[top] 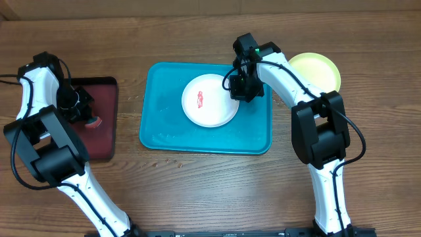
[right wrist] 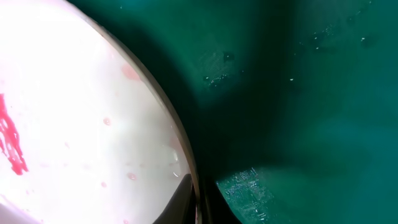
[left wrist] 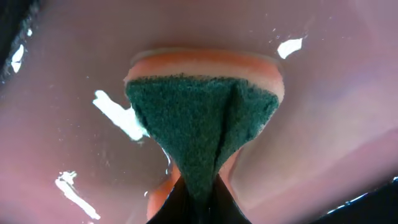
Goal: Clean dirty plates on tray and stack at the side
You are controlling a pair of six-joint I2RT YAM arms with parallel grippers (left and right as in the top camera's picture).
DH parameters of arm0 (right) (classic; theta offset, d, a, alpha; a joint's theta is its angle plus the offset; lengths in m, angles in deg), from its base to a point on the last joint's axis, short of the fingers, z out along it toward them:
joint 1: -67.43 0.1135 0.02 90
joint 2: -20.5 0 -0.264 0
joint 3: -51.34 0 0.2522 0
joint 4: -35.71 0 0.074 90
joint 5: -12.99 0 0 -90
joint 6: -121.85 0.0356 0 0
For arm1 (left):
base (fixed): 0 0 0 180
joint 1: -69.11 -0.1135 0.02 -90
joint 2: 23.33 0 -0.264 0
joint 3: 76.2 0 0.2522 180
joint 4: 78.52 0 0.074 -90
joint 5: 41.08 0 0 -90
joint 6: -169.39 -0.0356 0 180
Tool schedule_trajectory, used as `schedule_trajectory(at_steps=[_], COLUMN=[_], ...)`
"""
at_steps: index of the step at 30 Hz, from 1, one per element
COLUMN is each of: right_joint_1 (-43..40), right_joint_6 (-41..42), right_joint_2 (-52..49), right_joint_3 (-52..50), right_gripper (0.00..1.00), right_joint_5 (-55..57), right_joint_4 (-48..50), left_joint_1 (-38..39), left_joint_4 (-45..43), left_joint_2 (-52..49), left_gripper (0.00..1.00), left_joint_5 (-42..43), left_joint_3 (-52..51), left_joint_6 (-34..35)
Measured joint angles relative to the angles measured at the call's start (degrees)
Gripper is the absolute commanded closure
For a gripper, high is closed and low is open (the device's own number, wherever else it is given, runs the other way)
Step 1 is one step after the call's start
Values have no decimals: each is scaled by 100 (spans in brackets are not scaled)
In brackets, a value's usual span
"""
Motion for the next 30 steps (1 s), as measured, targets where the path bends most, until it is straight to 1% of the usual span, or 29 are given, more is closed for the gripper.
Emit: schedule_trajectory(at_steps=[3, 5, 8, 12, 16, 20, 23, 27, 30], right_joint_1=[0, 0, 0, 0, 0, 0, 0, 0, 0], right_joint_6=[0, 2, 2, 2, 0, 2, 2, 4, 2], right_joint_2=[0, 0, 0, 0, 0, 0, 0, 0, 0], right_joint_3=[0, 0, 0, 0, 0, 0, 0, 0, 0], right_gripper=[96, 96, 96, 96, 96, 96, 96, 96, 96], right_joint_5=[0, 0, 0, -2, -2, 0, 0, 0, 0], right_joint_4=[17, 24, 24, 26, 28, 33, 35, 127, 203], left_joint_1=[0, 0, 0, -2, 0, 0, 0, 0, 2], left_joint_4=[-168, -310, -457, -219, 496, 1150, 1480, 1587, 1292], left_joint_2=[0, 2, 57, 74, 72, 52, 66, 96, 98], left_gripper=[93, 96, 96, 96, 96, 96, 96, 96, 96], left_joint_5=[2, 0, 2, 2, 2, 24, 109, 184, 188], left_joint_3=[-44, -192, -356, -304, 55, 1075, 1779, 1965, 1731], left_joint_6=[22, 46, 90, 92, 87, 85, 85, 85, 85])
